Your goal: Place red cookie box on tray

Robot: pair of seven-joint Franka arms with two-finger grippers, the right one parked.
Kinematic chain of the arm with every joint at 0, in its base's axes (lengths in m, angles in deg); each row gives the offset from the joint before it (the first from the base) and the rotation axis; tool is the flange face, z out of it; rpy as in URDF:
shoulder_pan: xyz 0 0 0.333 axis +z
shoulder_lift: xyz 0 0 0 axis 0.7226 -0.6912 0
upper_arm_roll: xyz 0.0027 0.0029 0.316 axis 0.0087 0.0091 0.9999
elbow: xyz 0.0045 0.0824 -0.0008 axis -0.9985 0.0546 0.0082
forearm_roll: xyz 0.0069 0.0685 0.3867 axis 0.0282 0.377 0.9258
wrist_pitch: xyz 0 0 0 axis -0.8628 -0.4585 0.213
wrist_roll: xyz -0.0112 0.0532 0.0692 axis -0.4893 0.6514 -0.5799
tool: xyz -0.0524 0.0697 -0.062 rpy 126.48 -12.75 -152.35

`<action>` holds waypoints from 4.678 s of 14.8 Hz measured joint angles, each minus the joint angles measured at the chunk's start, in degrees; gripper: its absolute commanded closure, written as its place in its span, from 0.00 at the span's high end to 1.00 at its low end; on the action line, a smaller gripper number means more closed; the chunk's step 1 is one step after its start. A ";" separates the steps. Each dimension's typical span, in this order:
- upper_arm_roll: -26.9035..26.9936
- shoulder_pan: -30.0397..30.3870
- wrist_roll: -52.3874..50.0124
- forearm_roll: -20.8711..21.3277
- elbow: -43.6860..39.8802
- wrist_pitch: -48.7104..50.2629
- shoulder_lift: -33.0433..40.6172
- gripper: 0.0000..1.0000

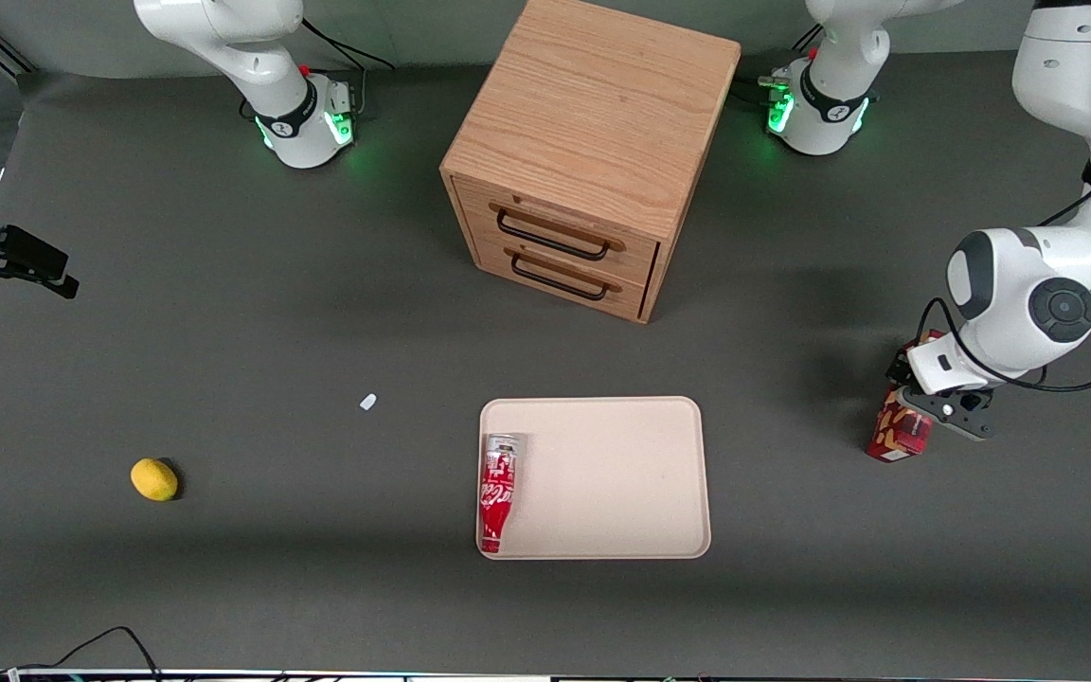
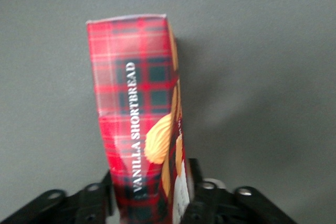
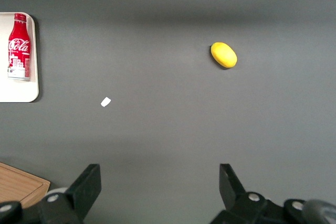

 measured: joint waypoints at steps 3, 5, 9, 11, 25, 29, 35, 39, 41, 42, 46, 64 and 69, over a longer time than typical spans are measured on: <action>0.23 -0.01 0.00 -0.26 -0.04 -0.03 -0.14 0.00; 0.26 -0.01 0.00 -0.76 -0.18 -0.03 -0.15 0.00; 0.26 -0.02 0.00 -2.31 -1.20 0.15 0.38 0.00; 0.22 -0.12 -0.17 -2.75 -3.78 4.76 1.89 0.00; -12.75 -5.42 -39.19 -5.71 -34.50 46.32 7.85 0.00; -13.27 -11.93 -51.94 -5.83 -41.05 42.60 -0.81 0.00; -13.23 -18.14 -60.42 -0.21 -43.89 29.81 -13.92 0.00; -13.08 -21.18 -62.92 3.84 -44.17 22.64 -21.58 0.00; -12.78 -21.76 -63.03 4.21 -44.64 20.77 -23.99 0.00; -12.54 -21.85 -63.03 4.33 -44.71 20.52 -24.44 0.00; -11.51 -22.11 -63.03 4.72 -44.73 20.33 -24.74 0.00; -10.64 -21.40 -63.15 7.91 -44.66 15.03 -22.40 1.00; -10.41 -16.37 -63.01 4.71 -35.77 16.62 -8.53 1.00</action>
